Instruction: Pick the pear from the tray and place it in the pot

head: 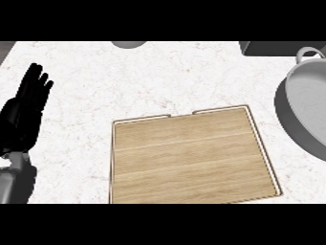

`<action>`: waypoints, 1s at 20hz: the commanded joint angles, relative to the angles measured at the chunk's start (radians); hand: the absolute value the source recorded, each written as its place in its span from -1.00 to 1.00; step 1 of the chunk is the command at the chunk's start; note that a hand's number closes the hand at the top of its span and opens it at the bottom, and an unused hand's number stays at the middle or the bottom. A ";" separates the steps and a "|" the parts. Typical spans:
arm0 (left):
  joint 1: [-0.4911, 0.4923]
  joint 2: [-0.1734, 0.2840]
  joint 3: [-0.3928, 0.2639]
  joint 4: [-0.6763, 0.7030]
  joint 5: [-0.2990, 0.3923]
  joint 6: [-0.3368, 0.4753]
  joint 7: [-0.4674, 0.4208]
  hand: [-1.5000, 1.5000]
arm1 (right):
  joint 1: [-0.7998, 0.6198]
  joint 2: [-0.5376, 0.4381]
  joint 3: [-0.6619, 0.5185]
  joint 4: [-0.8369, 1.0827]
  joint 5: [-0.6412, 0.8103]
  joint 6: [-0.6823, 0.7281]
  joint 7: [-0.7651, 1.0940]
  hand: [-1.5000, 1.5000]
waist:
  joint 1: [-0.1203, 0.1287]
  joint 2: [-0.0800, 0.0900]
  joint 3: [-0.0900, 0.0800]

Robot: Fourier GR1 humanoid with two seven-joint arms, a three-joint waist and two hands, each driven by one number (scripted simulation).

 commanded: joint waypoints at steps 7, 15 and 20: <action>0.006 0.025 0.053 0.044 0.034 -0.051 -0.038 0.00 | -0.199 -0.046 0.015 0.603 0.189 -0.258 -0.250 1.00 | -0.001 -0.003 0.000; -0.047 -0.005 0.019 0.043 -0.002 -0.008 0.009 0.00 | -0.376 -0.080 -0.074 1.015 0.034 -0.138 -0.363 -1.00 | 0.007 0.002 0.001; -0.052 0.000 0.011 0.018 -0.015 -0.001 0.042 0.00 | -0.420 -0.079 -0.126 1.145 -0.080 -0.030 -0.539 -1.00 | 0.004 0.001 0.002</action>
